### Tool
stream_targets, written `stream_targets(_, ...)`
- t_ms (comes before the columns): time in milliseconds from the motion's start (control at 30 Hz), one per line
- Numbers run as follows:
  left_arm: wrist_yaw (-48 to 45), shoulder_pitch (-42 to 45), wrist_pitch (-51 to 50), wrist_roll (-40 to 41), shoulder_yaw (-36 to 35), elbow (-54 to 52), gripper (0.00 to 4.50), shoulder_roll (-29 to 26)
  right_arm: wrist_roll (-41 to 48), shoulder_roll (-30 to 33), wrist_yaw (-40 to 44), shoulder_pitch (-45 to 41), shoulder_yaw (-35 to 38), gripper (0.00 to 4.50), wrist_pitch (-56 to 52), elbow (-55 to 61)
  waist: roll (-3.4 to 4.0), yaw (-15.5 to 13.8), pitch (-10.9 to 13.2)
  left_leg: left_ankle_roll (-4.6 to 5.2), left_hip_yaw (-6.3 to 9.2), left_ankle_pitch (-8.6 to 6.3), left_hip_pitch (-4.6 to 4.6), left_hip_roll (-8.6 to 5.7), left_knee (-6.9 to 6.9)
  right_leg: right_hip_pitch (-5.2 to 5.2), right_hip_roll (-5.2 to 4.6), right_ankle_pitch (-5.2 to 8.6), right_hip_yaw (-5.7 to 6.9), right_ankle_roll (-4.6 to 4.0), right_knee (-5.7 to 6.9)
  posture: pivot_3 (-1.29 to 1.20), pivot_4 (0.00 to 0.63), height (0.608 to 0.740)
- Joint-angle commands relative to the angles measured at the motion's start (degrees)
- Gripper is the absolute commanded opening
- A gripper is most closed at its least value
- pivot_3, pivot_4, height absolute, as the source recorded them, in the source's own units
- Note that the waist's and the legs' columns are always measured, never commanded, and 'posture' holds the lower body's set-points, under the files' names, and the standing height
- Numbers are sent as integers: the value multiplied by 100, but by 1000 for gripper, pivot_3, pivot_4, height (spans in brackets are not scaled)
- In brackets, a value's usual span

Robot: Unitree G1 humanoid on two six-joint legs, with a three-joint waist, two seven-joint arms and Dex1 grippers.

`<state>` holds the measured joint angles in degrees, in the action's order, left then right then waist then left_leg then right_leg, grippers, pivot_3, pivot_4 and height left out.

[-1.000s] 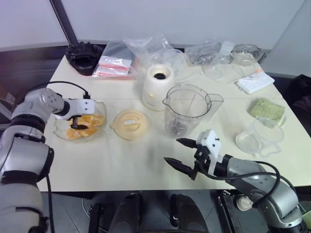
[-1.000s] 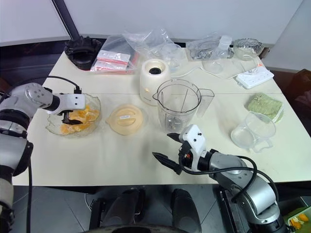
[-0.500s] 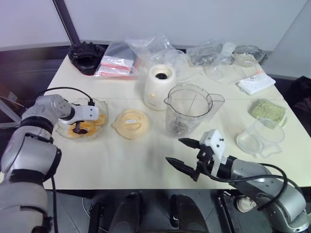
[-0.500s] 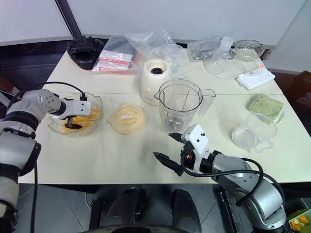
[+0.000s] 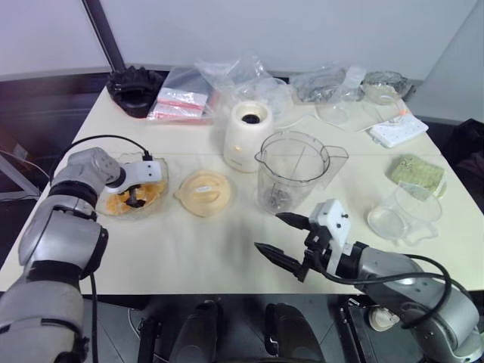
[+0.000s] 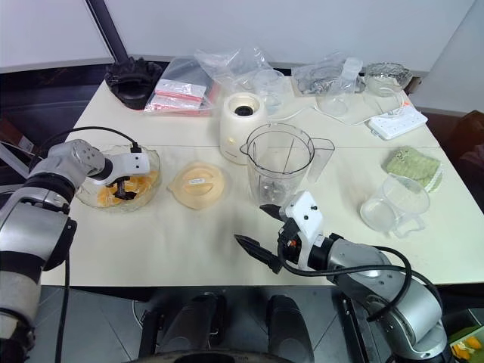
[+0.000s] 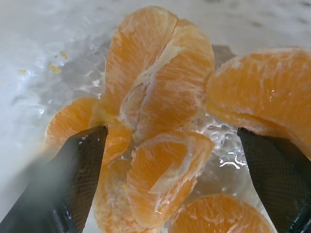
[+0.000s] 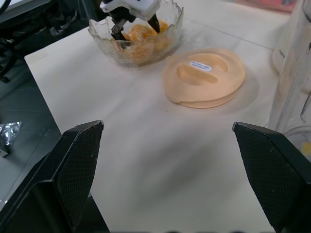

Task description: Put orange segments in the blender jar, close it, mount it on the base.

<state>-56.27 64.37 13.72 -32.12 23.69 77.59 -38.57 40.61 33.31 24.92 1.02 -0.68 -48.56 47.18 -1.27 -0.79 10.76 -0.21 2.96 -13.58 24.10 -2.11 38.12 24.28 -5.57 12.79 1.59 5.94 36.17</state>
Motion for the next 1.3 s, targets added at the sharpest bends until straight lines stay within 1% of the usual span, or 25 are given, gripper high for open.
stream_targets(33,314,-8,-12,-354,277,75,4465,-83,162,43,-84,-54,199,4500,-12,302,0,3,-1,0,0,0,-7,1,0,-6,0,0,0,0,1,0,150,740)
stream_targets(100,370,-2,57,-503,413,79,4465,-136,187,49,-119,5,228,4500,2,315,2,4,-2,0,0,0,-17,3,0,-15,2,0,0,-2,1,0,150,740)
stream_targets(167,394,15,44,-524,453,92,4465,-160,175,57,-137,82,226,4500,37,329,2,28,-1,-1,0,-1,-41,7,-2,-35,3,7,0,5,0,0,150,740)
stream_targets(233,412,34,39,-564,497,103,4465,-196,137,52,-169,155,207,4500,76,341,3,46,-1,-2,0,-2,-70,15,-8,-62,6,24,0,-7,-5,0,150,740)
stream_targets(367,413,29,-18,-663,621,125,4465,-260,108,37,-235,177,169,4500,104,345,3,53,-1,-4,-2,-3,-73,44,-10,-68,8,22,3,-15,-16,0,150,740)
stream_targets(533,129,10,-217,-544,527,149,4465,-316,73,47,-273,187,165,4500,132,322,3,66,-1,-4,-4,-3,-72,66,-16,-60,29,16,5,-26,-17,0,150,740)
stream_targets(667,-94,52,-222,-646,607,140,4465,-458,3,51,-256,232,140,4500,182,279,2,94,0,-4,-7,-3,-54,74,-18,-40,43,11,5,-34,-17,0,150,740)
stream_targets(767,39,128,-275,-675,595,127,4465,-505,-41,38,-239,245,100,4500,216,253,2,26,0,-4,-14,-3,-37,73,-18,-22,51,5,4,-42,-17,0,150,740)
stream_targets(833,-66,139,-295,-585,511,127,4465,-499,-53,32,-225,257,89,4500,241,239,1,0,0,-3,-19,-2,-12,72,-12,0,49,-3,3,-52,-17,0,150,740)
stream_targets(1133,187,11,-107,-176,94,98,4465,-225,-102,31,-163,279,78,4500,282,209,0,-10,0,-2,-23,-2,8,67,-8,13,47,-8,4,-44,-21,0,150,740)
stream_targets(1300,150,42,-288,-115,-25,113,4465,-137,-99,43,-187,287,97,4500,252,239,1,-6,0,-2,-29,-1,6,70,-3,8,45,-7,6,-55,-17,0,150,740)
